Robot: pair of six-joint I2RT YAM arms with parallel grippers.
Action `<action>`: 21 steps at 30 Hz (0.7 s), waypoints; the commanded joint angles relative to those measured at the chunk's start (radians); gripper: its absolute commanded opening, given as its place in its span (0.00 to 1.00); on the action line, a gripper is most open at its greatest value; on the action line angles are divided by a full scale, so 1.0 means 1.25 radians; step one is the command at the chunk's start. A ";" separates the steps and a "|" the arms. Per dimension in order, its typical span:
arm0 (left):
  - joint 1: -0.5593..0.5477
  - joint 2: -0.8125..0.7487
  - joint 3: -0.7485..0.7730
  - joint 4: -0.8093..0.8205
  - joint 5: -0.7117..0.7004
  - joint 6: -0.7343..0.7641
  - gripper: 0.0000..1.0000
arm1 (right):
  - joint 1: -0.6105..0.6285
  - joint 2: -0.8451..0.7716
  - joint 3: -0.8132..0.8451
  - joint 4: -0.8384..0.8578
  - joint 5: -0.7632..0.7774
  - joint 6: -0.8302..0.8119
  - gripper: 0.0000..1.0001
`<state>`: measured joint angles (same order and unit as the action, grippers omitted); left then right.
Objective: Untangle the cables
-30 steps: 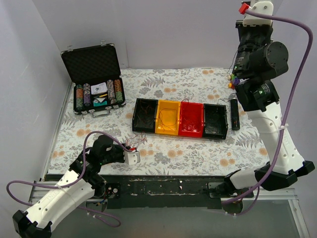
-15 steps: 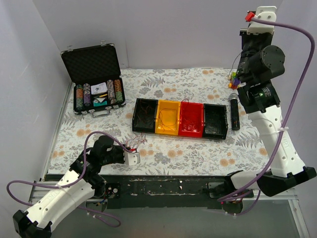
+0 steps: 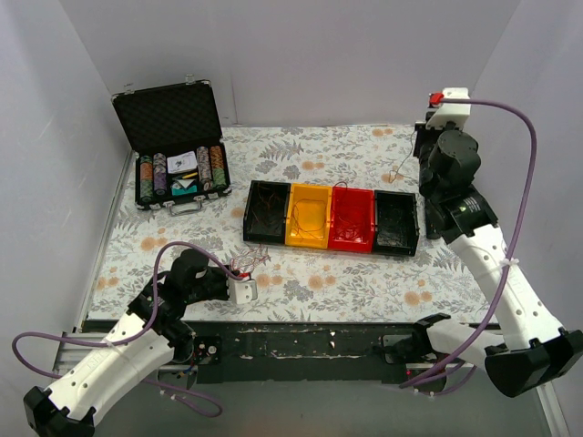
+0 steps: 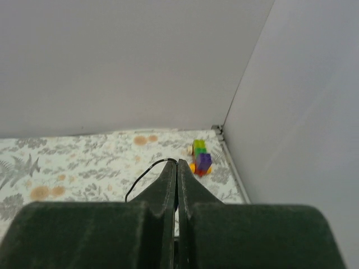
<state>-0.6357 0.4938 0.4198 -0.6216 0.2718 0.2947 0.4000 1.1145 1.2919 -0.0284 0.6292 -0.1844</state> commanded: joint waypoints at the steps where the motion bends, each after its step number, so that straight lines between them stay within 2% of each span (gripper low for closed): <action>1: 0.004 -0.008 0.000 -0.003 0.010 -0.009 0.00 | -0.018 -0.052 -0.082 -0.026 -0.048 0.142 0.01; 7: 0.004 -0.015 0.000 -0.003 0.011 -0.020 0.00 | -0.056 -0.061 -0.193 -0.068 -0.146 0.288 0.01; 10: 0.004 -0.021 0.002 -0.005 0.012 -0.025 0.00 | -0.068 -0.063 -0.223 -0.095 -0.148 0.334 0.01; 16: 0.005 -0.021 0.002 0.001 0.022 -0.027 0.00 | -0.084 -0.014 -0.253 -0.219 -0.068 0.357 0.01; 21: 0.004 -0.020 0.005 0.004 0.024 -0.030 0.00 | -0.101 -0.035 -0.338 -0.236 0.023 0.381 0.01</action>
<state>-0.6357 0.4740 0.4198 -0.6212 0.2787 0.2684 0.2939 1.0908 0.9302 -0.2691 0.5327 0.2390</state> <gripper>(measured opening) 0.017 0.024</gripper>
